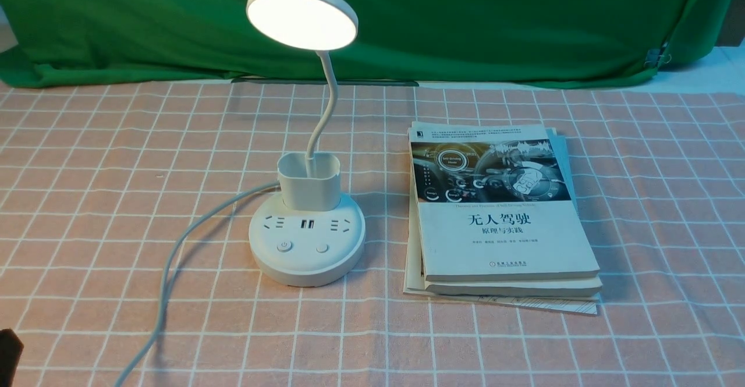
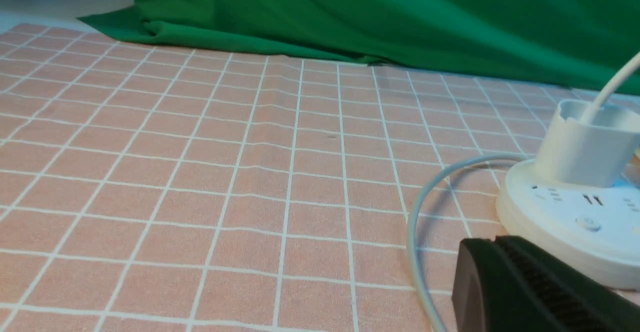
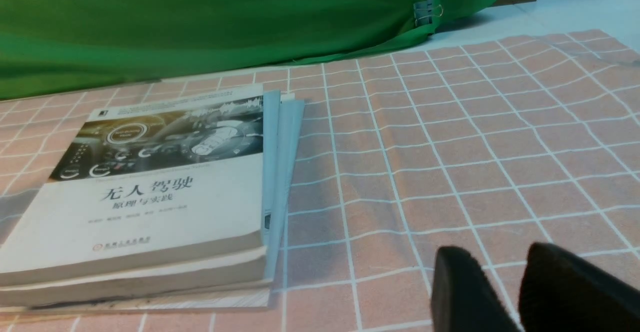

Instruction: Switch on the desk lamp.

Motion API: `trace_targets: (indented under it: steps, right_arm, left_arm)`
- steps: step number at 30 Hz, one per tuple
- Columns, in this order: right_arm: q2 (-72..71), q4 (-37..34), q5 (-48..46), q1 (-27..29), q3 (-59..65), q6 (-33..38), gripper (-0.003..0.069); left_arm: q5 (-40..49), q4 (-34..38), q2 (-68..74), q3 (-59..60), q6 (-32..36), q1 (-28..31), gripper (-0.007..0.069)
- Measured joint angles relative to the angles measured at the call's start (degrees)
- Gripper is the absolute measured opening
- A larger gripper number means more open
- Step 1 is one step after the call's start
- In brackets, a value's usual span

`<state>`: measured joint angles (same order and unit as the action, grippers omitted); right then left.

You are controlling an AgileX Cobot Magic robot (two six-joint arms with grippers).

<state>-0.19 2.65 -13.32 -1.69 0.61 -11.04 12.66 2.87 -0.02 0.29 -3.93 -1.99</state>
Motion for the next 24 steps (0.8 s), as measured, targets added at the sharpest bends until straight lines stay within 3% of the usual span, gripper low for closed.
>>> trace_targets:
  steps: [24]
  right_arm:
    - [0.0,0.0,0.0,0.0,0.0,0.0,0.0241]
  left_arm:
    - [0.1,0.0,0.0,0.0,1.1,0.0,0.0021]
